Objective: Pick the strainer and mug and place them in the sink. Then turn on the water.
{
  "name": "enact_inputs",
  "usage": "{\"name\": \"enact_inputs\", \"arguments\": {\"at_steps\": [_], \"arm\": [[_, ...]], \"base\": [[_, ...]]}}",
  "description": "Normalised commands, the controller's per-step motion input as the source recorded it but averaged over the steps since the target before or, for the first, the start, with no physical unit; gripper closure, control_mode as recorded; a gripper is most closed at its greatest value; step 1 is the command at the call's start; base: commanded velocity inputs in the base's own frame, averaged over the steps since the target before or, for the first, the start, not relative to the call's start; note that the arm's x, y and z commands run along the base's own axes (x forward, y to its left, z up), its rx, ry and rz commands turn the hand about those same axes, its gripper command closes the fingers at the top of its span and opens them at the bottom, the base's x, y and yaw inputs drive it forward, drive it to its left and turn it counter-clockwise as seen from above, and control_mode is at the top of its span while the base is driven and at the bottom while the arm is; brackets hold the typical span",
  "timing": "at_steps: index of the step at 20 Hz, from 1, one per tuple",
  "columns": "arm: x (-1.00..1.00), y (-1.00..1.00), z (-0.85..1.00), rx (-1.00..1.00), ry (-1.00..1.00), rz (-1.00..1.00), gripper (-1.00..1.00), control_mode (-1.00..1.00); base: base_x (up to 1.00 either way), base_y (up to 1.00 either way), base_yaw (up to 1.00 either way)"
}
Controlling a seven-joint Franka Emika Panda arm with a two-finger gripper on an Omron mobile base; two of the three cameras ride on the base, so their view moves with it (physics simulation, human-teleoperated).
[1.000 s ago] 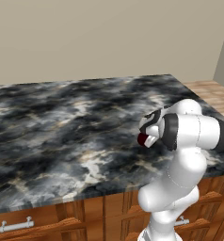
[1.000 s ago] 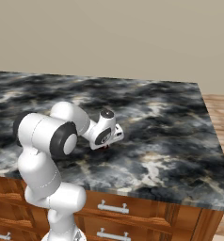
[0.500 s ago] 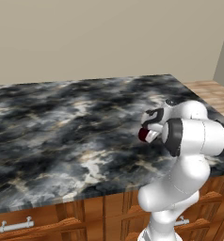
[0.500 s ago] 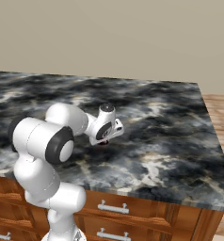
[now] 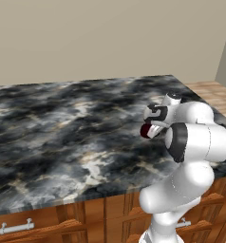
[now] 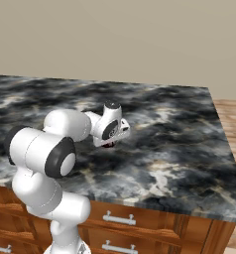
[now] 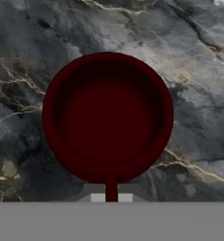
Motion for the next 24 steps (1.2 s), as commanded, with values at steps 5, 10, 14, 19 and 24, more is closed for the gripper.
{"name": "enact_inputs", "arguments": {"at_steps": [5,10,14,19,24], "arm": [[0.0,0.0,0.26,0.0,0.0,0.0,1.0,-1.0],[0.03,0.0,0.29,0.0,0.03,0.0,1.0,-1.0],[0.0,0.0,0.22,0.0,0.01,0.0,1.0,-1.0],[0.0,0.0,0.35,0.0,0.02,0.0,1.0,-1.0],[-0.05,0.0,0.39,0.0,0.01,0.0,1.0,-1.0]], "base": [[0.0,0.0,0.0],[0.0,0.0,0.0],[0.0,0.0,0.0],[0.0,0.0,0.0],[0.0,0.0,0.0]]}}
